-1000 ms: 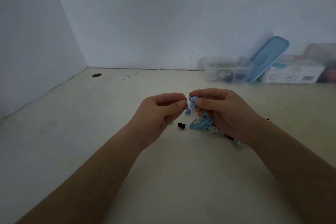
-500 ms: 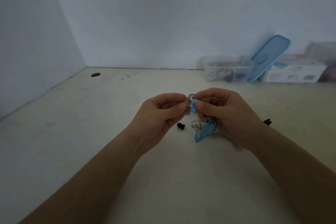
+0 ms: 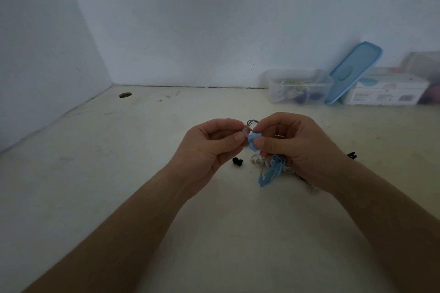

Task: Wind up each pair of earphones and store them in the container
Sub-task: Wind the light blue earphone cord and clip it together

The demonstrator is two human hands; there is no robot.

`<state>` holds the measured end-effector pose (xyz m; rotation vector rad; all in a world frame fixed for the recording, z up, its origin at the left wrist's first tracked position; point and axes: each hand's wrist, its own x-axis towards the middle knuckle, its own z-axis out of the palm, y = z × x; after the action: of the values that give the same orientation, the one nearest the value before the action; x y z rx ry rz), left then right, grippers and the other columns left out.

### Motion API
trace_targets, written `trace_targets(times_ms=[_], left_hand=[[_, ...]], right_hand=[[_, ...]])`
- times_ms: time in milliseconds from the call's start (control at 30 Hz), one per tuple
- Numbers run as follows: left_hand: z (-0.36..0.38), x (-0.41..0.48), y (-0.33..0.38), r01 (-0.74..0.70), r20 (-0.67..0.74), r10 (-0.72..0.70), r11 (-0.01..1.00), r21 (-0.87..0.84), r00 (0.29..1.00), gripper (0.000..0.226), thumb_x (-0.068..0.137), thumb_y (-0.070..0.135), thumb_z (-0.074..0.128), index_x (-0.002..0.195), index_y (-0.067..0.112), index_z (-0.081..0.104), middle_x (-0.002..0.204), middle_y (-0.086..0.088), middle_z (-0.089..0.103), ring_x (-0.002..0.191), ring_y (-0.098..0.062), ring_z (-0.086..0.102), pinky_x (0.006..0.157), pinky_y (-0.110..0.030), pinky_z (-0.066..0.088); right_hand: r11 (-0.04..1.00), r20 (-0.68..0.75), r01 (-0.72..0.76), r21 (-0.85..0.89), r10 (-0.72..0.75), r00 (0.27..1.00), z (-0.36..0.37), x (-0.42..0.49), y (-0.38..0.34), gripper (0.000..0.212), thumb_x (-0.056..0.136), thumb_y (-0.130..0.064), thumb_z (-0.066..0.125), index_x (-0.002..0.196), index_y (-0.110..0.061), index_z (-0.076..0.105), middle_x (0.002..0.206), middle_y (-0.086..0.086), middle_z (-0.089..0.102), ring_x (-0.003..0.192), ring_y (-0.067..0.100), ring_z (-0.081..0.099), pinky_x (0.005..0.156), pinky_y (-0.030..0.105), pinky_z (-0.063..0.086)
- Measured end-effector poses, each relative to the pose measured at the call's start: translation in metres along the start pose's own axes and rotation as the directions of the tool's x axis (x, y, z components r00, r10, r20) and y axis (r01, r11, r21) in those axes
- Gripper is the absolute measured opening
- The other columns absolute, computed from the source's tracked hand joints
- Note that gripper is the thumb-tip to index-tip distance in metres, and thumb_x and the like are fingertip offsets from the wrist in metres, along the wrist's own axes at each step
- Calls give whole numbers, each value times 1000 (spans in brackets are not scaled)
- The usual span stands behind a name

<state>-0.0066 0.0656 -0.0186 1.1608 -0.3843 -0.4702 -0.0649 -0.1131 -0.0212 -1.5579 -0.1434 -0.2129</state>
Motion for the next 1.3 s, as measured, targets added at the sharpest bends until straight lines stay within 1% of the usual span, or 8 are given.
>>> trace_targets(times_ms=[167,300,500,833,933,1067,1167,1300], left_hand=[[0,-1,0,-9,25,9,1000,9,1000,19,69,4,69,86,10,75,91,-10,76,82,-18,74,75,-23,59],[0,-1,0,-18,36,17,1000,19,999,21,69,3,68,89,7,72,91,-11,76,82,-19,74,78,-23,60],[-2,-3,-2,-40,48,36,995,95,998,18,70,5,70,86,10,73,95,-11,76,84,-20,73,74,-23,58],[-2,-2,-2,-99,24,96,966,237,995,23,66,9,73,89,8,71,93,-11,76,85,-21,73,73,-23,56],[-3,-2,-2,-118,12,119,952,283,993,24,65,14,74,89,10,72,94,-11,77,88,-23,74,77,-27,57],[-4,-3,-1,-128,-3,138,926,355,990,23,69,14,75,91,12,73,96,-11,77,93,-27,74,85,-36,59],[-3,-4,-1,-114,-4,121,941,320,993,16,78,4,71,91,12,73,94,-10,77,91,-25,75,79,-29,60],[-3,-4,-1,-98,-20,109,952,288,994,17,83,-4,67,91,11,73,92,-9,77,88,-23,75,72,-23,58]], right_hand=[[1000,-9,21,1,-21,1000,0,0,0,19,67,-14,78,85,-12,72,74,12,71,58,20,62,61,29,55],[1000,-19,26,2,-26,999,1,0,-1,19,68,-16,77,85,-11,70,73,8,72,57,16,63,59,25,55],[1000,-22,11,1,-11,1000,0,0,0,16,66,-17,79,81,-15,72,75,14,71,56,18,62,58,27,54],[999,-37,-38,-37,36,999,-1,0,0,26,69,-15,78,91,-3,70,77,14,72,60,23,63,61,30,55],[998,-40,-49,-34,48,998,-1,-1,0,28,70,-17,75,93,-1,69,72,10,71,59,21,62,60,27,54],[998,-45,-61,-27,60,997,0,-1,-1,30,70,-19,75,94,-2,71,76,13,72,62,21,62,62,27,54],[997,-49,-74,-14,74,996,-1,-1,-1,31,69,-19,75,94,-2,72,76,14,72,64,22,62,64,30,56],[997,-46,-83,2,83,995,-1,-1,-1,28,69,-17,73,93,-3,72,74,12,72,63,19,64,65,30,56]])
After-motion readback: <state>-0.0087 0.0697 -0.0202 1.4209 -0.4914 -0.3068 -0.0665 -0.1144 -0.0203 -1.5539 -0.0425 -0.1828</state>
